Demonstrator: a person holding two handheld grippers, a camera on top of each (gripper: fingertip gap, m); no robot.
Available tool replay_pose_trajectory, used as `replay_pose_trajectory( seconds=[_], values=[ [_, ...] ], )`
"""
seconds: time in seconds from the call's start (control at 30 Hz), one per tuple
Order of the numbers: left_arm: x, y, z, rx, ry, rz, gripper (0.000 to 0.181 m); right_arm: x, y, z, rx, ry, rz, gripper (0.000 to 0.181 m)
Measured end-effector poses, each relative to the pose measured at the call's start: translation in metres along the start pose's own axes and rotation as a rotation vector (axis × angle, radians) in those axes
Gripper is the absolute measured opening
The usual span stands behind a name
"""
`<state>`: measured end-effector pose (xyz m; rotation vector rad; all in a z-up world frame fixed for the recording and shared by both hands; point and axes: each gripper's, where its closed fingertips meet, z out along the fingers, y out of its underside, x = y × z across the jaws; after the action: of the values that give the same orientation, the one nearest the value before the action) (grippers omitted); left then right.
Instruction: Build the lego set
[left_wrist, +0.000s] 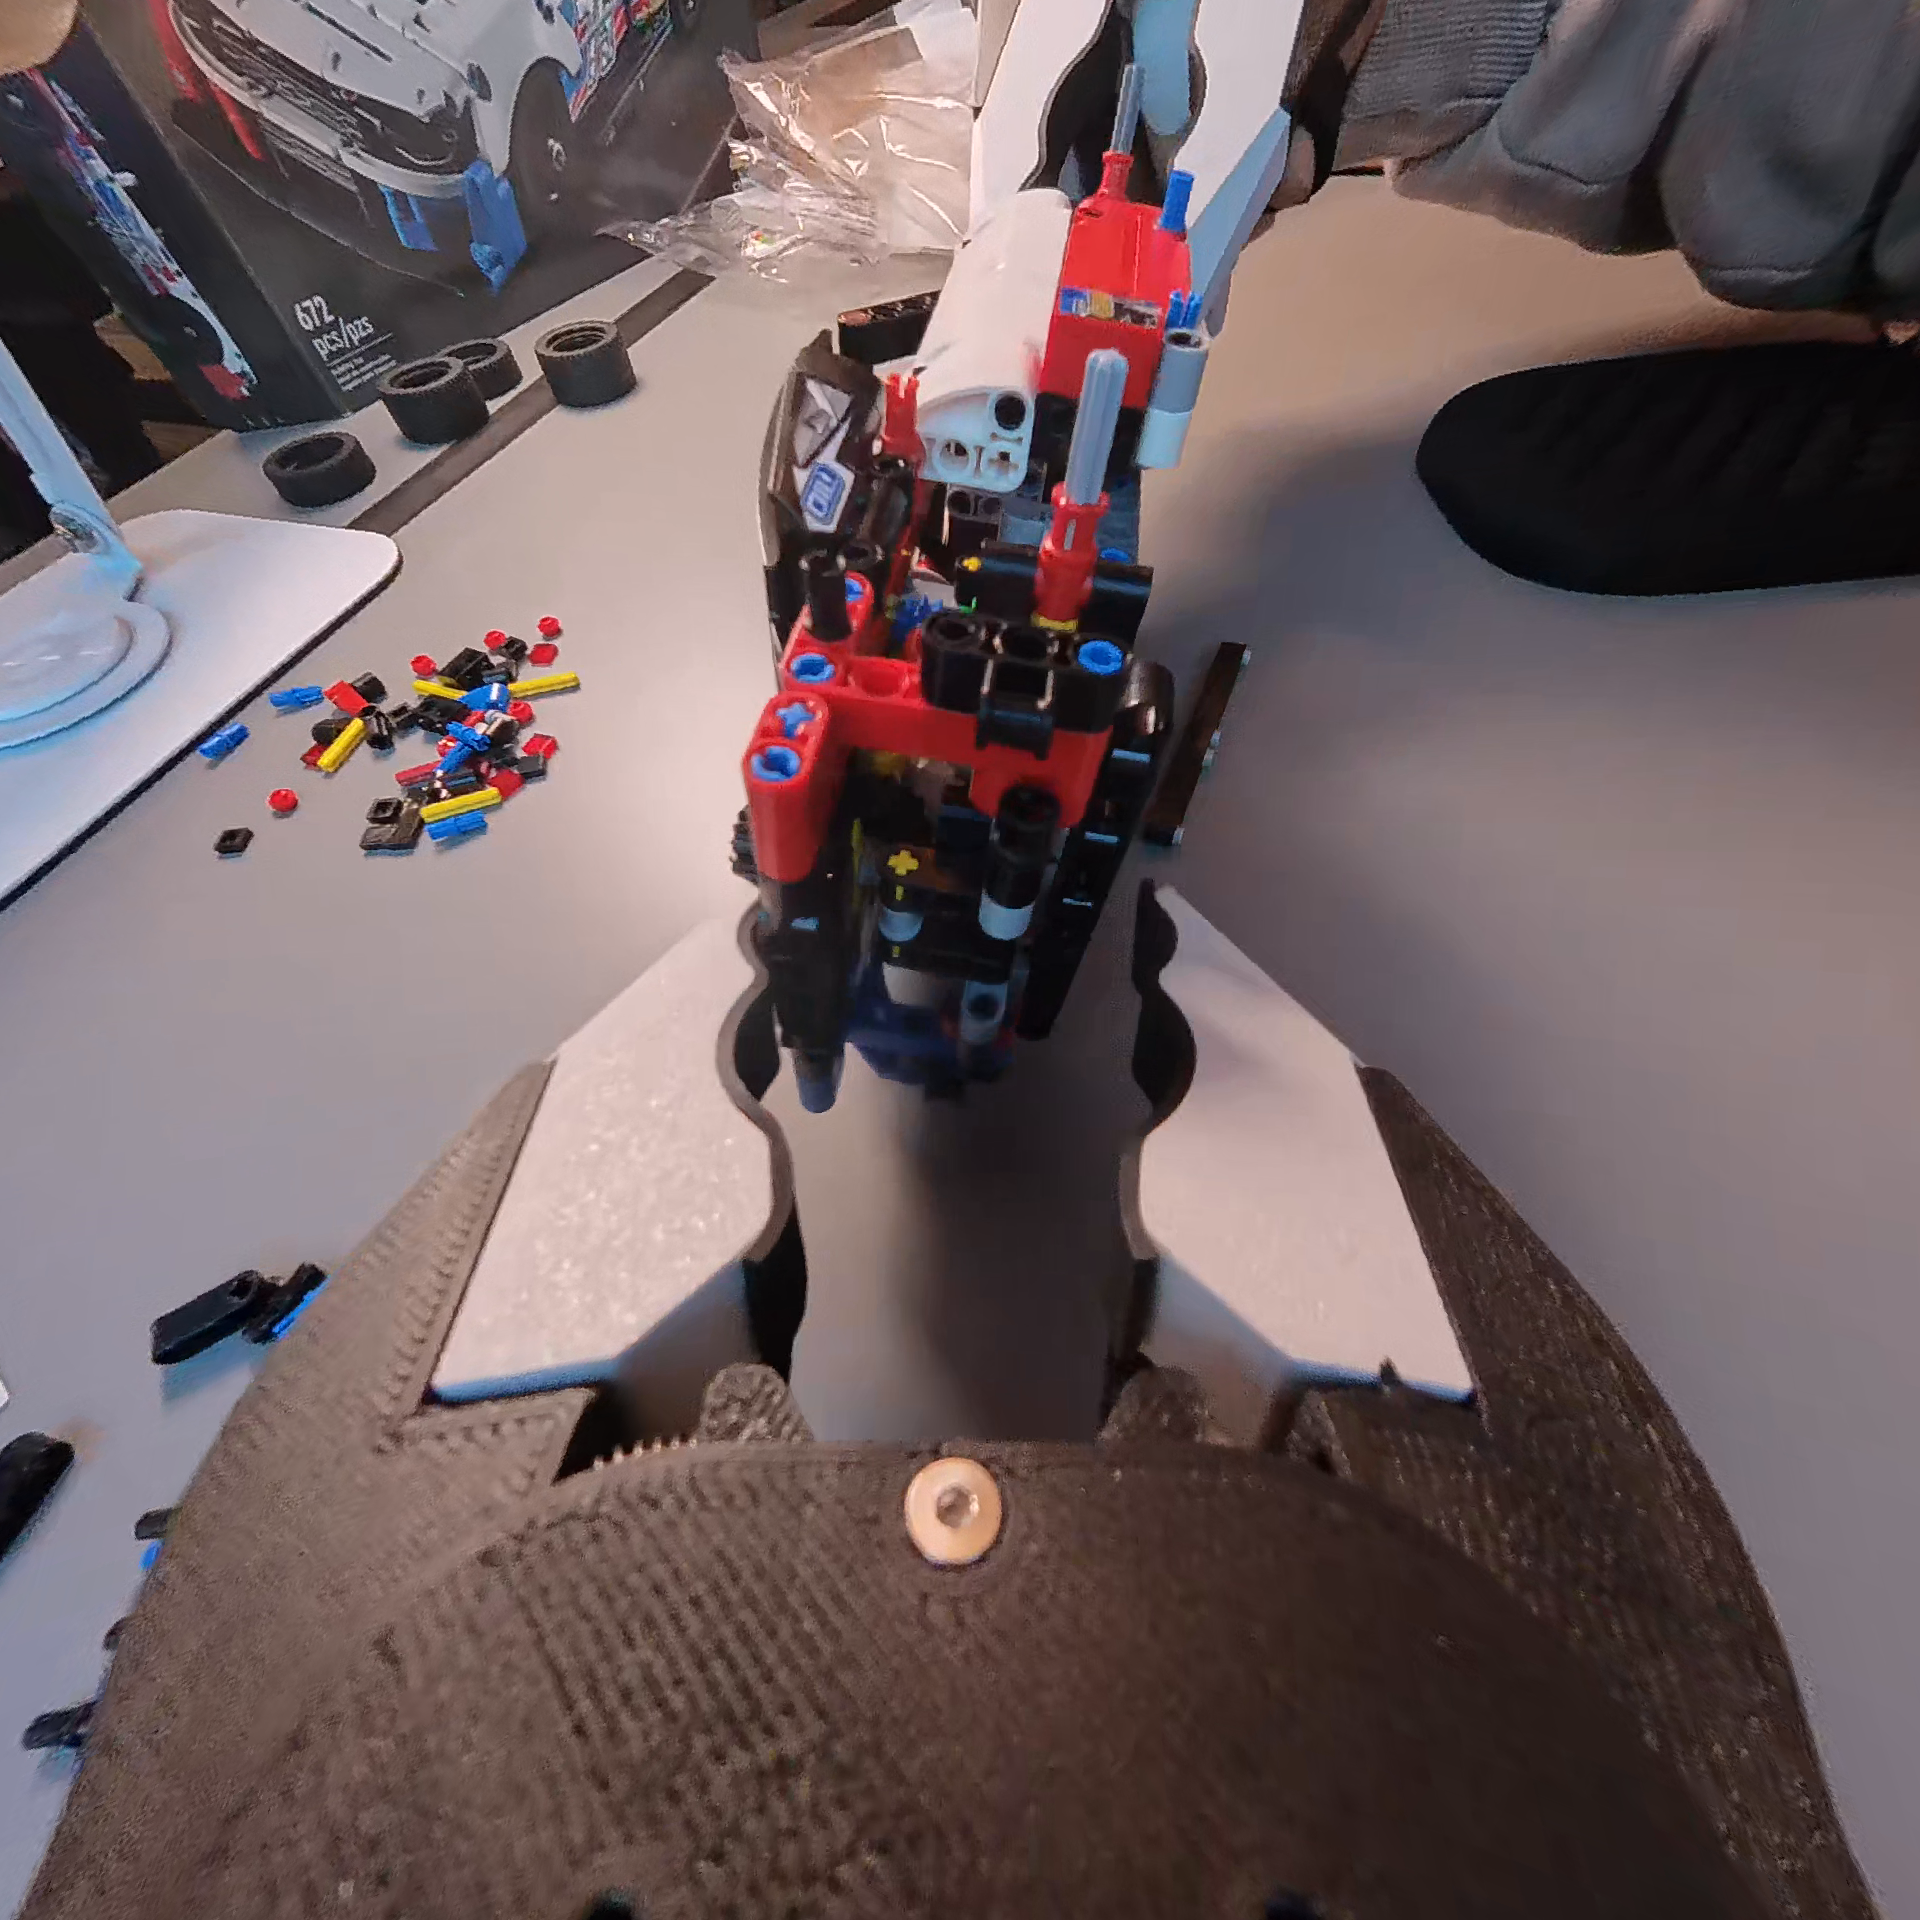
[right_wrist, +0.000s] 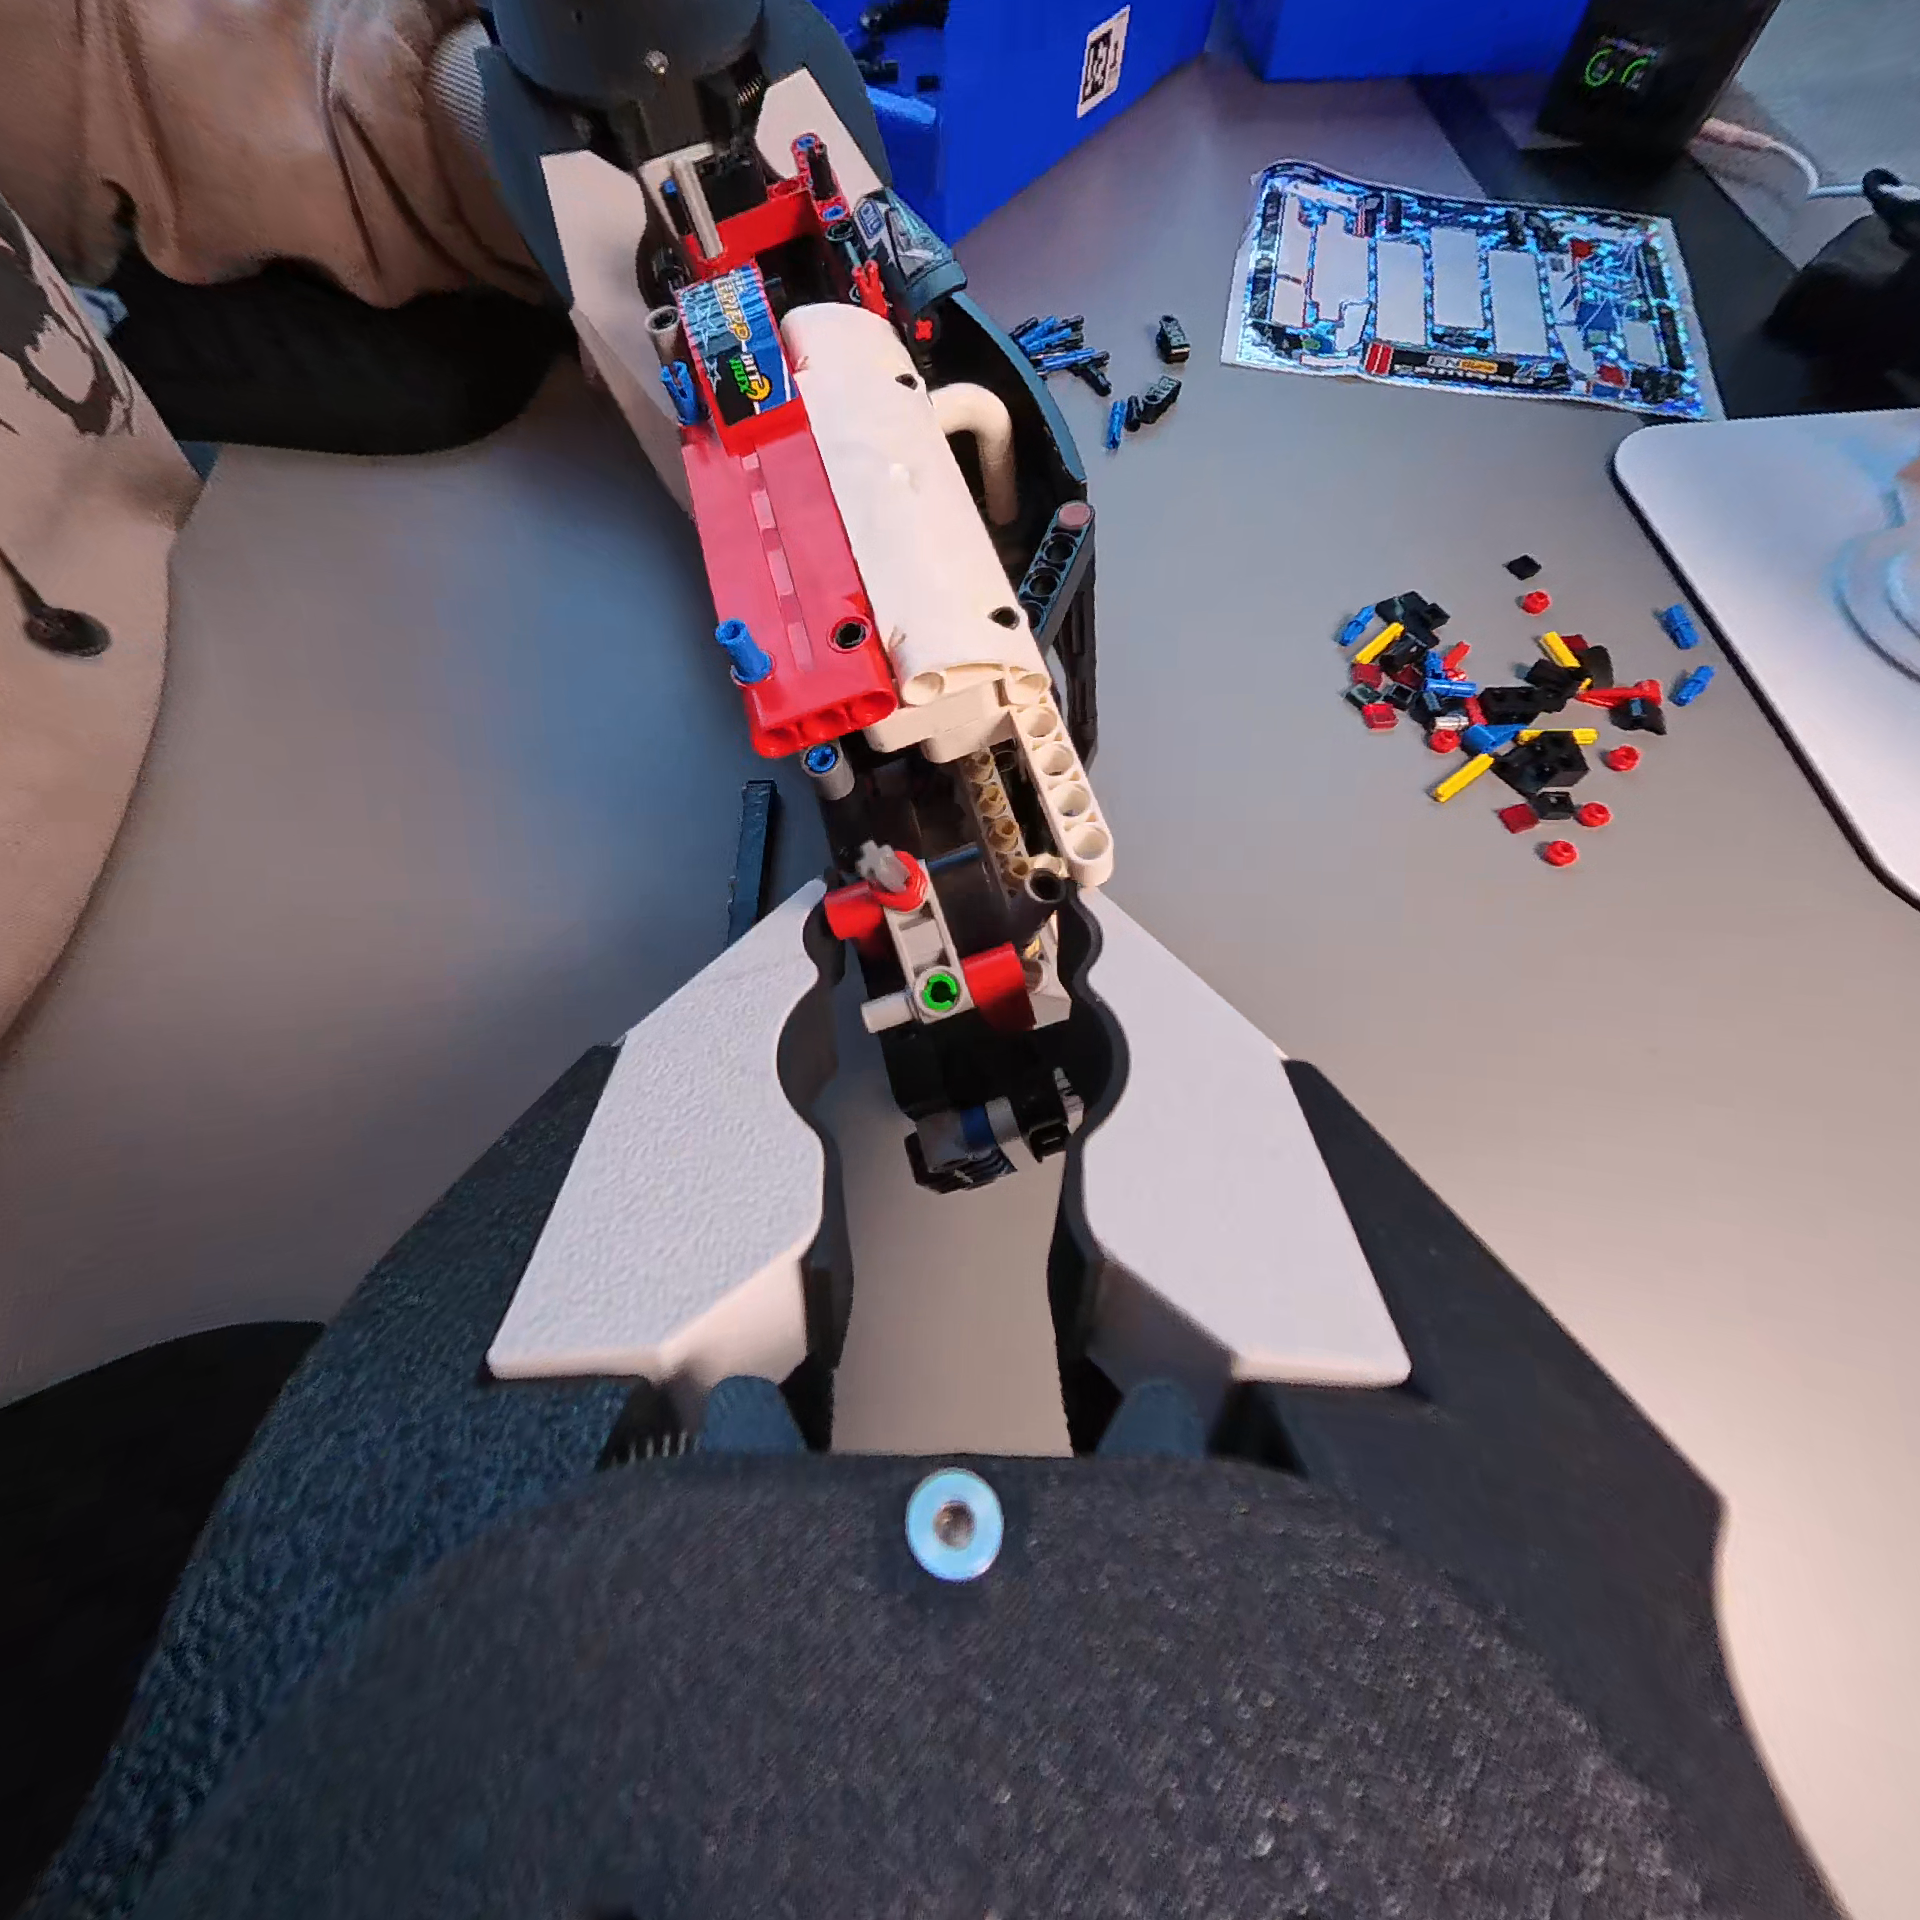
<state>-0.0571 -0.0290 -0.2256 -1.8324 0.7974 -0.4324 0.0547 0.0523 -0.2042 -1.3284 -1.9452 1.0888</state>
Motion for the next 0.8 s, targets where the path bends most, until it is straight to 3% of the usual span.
replay_pose_trajectory(
  seconds=[0.07, 0.2, 0.3, 0.4, 0.47, 0.53, 0.63, 0.7, 0.77, 0.8],
  values=[
    [-0.004, -0.001, 0.005, -0.004, -0.002, -0.034, 0.080, 0.004, 0.000, 0.000, 0.001, -0.021, 0.037, 0.037],
    [-0.019, 0.002, 0.008, -0.004, -0.043, -0.040, 0.063, 0.009, -0.002, 0.001, 0.039, -0.076, 0.085, 0.036],
    [-0.021, 0.001, 0.008, 0.001, -0.064, -0.050, 0.082, 0.010, -0.002, 0.002, 0.069, -0.099, 0.130, 0.035],
    [-0.020, -0.004, 0.010, 0.007, -0.053, -0.075, 0.086, 0.009, -0.003, 0.002, 0.091, -0.120, 0.146, 0.035],
    [-0.017, -0.012, 0.017, 0.026, -0.049, -0.084, 0.085, 0.006, -0.004, 0.004, 0.099, -0.123, 0.139, 0.035],
    [-0.020, -0.015, 0.021, 0.019, -0.076, -0.045, 0.073, 0.005, -0.002, 0.004, 0.089, -0.108, 0.125, 0.036],
    [-0.019, -0.016, 0.021, 0.034, -0.090, -0.046, 0.072, 0.021, -0.004, -0.016, 0.080, 0.090, 0.102, 0.051],
    [-0.019, -0.015, 0.019, 0.040, -0.112, -0.020, 0.072, 0.024, -0.013, -0.048, 0.079, 0.297, 0.032, 0.044],
    [-0.017, -0.015, 0.016, 0.044, -0.129, 0.013, 0.072, -0.006, -0.019, -0.066, 0.025, 0.407, -0.105, 0.034],
    [-0.017, -0.016, 0.016, 0.049, -0.133, 0.021, 0.072, -0.029, -0.018, -0.062, -0.018, 0.389, -0.146, 0.029]
  ],
)
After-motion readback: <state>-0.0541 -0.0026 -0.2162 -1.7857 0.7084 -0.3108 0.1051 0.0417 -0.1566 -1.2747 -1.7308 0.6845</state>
